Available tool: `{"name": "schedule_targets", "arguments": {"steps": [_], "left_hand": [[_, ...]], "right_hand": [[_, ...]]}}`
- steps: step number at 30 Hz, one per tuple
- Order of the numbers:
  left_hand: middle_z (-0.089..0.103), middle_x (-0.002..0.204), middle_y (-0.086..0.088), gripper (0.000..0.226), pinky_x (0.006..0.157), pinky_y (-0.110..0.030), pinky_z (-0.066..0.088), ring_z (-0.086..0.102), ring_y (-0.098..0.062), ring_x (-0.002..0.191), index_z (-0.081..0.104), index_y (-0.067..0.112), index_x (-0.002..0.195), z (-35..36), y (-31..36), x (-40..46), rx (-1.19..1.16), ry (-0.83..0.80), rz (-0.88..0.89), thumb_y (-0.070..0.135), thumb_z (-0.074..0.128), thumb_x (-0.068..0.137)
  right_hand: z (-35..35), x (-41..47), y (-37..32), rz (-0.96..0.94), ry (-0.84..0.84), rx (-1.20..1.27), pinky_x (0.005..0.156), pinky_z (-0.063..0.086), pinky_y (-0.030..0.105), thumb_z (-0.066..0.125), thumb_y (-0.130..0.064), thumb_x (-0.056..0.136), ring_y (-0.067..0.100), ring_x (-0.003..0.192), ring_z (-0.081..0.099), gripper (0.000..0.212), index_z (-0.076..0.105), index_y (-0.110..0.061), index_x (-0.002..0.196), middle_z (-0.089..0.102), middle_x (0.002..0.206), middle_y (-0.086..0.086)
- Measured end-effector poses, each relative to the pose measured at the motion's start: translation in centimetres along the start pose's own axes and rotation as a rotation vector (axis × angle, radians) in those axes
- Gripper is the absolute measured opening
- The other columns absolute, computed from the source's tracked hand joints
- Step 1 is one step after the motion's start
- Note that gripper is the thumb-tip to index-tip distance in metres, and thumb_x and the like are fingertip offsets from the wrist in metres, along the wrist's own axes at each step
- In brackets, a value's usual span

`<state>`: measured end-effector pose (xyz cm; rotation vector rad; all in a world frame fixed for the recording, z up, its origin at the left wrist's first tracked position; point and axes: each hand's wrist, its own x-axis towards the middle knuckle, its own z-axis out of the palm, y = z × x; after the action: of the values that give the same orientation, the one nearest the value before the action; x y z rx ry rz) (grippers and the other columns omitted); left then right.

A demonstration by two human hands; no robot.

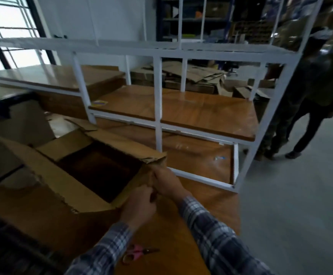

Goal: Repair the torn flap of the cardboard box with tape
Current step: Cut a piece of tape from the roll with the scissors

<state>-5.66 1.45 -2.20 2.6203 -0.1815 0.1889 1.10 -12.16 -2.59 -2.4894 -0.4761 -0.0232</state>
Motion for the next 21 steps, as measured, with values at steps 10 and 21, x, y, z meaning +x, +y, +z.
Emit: {"name": "schedule_targets", "arguments": {"steps": [10,21], "left_hand": [[0.061,0.137,-0.009,0.045,0.090,-0.035,0.047,0.061,-0.029,0.115,0.059,0.019,0.141,0.2,-3.1,9.8,-0.188,-0.153,-0.648,0.045,0.044,0.107],[0.040,0.165,-0.015,0.080,0.121,-0.046,0.034,0.043,-0.034,0.149,0.040,0.015,0.161,4.0,-8.5,14.2,-0.239,-0.462,-0.857,0.070,0.034,0.104]], "right_hand": [[-3.1,8.1,8.1,-0.087,0.111,-0.065,0.107,0.047,0.053,0.050,-0.022,0.105,0.033,0.128,0.061,0.055,0.039,-0.026,0.159,0.063,0.146,0.009],[-1.2,10.1,12.7,-0.076,0.086,0.275,0.109,0.052,0.030,0.067,-0.001,0.096,0.020,0.127,0.066,0.051,0.065,-0.018,0.144,0.070,0.140,0.006]]}}
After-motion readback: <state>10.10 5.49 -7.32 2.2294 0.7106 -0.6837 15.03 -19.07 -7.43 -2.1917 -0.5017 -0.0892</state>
